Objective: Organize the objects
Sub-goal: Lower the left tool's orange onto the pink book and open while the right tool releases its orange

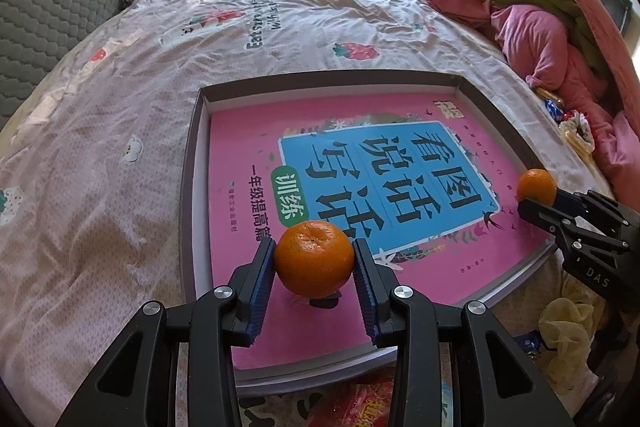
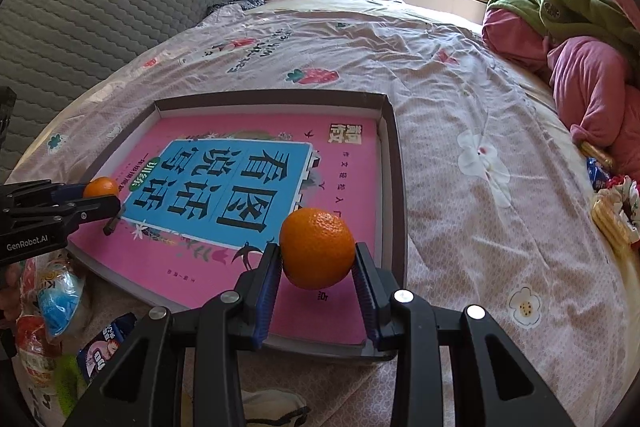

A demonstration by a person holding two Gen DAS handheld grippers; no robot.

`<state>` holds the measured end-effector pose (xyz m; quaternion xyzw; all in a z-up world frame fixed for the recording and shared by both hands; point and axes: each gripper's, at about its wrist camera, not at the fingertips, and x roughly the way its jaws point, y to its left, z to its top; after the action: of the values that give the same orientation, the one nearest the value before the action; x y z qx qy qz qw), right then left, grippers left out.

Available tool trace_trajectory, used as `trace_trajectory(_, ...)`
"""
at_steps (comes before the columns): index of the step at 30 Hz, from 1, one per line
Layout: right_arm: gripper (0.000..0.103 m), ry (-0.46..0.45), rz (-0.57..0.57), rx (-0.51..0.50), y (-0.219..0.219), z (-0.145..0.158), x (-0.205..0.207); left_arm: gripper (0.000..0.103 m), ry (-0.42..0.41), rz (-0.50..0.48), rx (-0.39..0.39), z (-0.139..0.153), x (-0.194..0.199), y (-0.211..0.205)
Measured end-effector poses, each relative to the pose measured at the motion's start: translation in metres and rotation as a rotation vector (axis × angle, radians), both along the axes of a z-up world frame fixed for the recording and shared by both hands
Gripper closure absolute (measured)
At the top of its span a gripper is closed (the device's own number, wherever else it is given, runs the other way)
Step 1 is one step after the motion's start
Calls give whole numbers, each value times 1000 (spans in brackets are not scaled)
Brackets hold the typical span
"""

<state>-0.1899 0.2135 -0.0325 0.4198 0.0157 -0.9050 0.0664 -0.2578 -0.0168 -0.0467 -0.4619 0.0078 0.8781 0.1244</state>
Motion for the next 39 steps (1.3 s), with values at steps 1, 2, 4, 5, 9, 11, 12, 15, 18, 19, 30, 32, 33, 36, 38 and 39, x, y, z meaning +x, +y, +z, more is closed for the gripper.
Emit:
trace_trajectory(1,66,1,0,1,-1,0,0,64,-2,1,-2,-1,0,0)
trace_trajectory(2,66,1,0,2,-1,0,0,64,-3,1,-1,-1,0,0)
trace_trajectory(4,66,0,1,2,-1,-1,0,64,-5,2,0,-1,-1,0)
trace_trajectory(5,66,0,0,4,-1,-1,0,64,-6,2,1,-2,-1,0)
trace_trajectory(9,66,2,-1,5,-2,0,0,64,-10,8,9,-3,-1,-2)
trace_trajectory(11,66,2,-1,5,-2,0,0,64,-9,11,6,-3,-1,-1)
trace_trajectory(12,66,1,0,5,-2,0,0,64,-9,10,5,-3,-1,-1)
trace_trajectory(15,66,3,-2,2,-1,0,0,64,-15,7,8,-4,-2,0)
trace_trajectory(18,66,0,-6,-9,-1,0,0,64,-21,10,16,-5,-2,-2)
trace_trajectory(19,66,1,-7,-12,-1,0,0,64,-22,12,15,-5,-2,-2)
trace_trajectory(30,66,46,-35,-31,5,9,1,64,-14,21,21,-4,-4,-4)
trace_trajectory(32,66,51,-37,-31,5,11,1,63,-11,26,21,-4,-4,-5)
trace_trajectory(33,66,53,-36,-32,5,11,1,62,-8,28,24,-3,-4,-5)
trace_trajectory(36,66,61,-35,-33,5,13,1,58,8,29,36,1,-4,-7)
trace_trajectory(38,65,67,-34,-34,5,14,2,52,16,29,36,3,-3,-7)
trace_trajectory(39,64,68,-32,-34,4,14,3,52,17,30,35,3,-3,-8)
